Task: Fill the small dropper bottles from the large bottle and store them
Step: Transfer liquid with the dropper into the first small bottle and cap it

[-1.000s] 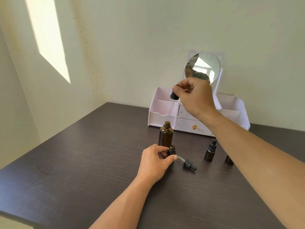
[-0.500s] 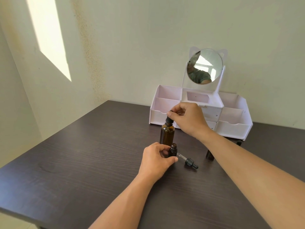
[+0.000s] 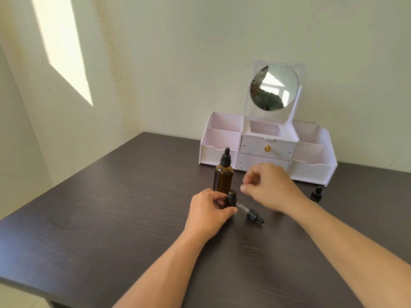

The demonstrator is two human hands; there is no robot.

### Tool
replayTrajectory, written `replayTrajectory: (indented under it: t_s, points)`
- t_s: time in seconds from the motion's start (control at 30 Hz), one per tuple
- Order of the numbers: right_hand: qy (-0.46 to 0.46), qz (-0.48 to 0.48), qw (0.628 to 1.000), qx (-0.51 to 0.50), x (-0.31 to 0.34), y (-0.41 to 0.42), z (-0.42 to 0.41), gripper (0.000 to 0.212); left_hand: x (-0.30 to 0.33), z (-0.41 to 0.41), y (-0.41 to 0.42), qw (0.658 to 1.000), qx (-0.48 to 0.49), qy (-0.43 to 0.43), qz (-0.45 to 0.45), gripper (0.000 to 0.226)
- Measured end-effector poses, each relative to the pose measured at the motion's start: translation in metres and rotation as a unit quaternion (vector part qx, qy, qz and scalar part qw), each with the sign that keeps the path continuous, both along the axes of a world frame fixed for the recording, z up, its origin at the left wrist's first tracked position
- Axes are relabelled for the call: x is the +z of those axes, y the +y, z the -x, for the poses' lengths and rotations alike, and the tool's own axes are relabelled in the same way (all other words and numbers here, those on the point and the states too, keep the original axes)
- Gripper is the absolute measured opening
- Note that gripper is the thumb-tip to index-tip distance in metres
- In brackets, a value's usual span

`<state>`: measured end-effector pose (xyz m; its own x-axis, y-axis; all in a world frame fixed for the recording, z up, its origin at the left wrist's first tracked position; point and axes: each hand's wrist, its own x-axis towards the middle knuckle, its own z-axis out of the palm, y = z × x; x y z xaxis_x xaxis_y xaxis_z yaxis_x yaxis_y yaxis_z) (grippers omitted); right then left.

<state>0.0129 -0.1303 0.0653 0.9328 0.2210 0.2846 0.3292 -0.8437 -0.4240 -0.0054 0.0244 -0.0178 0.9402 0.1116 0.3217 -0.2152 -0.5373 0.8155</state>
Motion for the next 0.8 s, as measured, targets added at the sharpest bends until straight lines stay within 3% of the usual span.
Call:
replayTrajectory:
  t_s: [0.13, 0.4, 0.53, 0.8]
  points:
    - [0.077, 0.102, 0.991, -0.033, -0.030, -0.009, 0.020, 0.024, -0.001, 0.000, -0.002, 1.000, 0.004, -0.002, -0.012, 0.039]
    - [0.046, -0.001, 0.998, -0.041, -0.016, -0.014, 0.023, 0.026, -0.002, -0.001, -0.001, 1.000, 0.003, 0.001, -0.013, 0.041]
    - [0.009, -0.051, 0.999, 0.007, 0.007, -0.016, 0.017, 0.018, -0.002, 0.000, -0.001, 1.000, 0.002, 0.004, -0.003, 0.041]
    - [-0.005, -0.007, 0.998, 0.056, 0.027, -0.007, 0.016, 0.018, 0.000, 0.001, -0.001, 1.000, 0.002, -0.002, 0.000, 0.042]
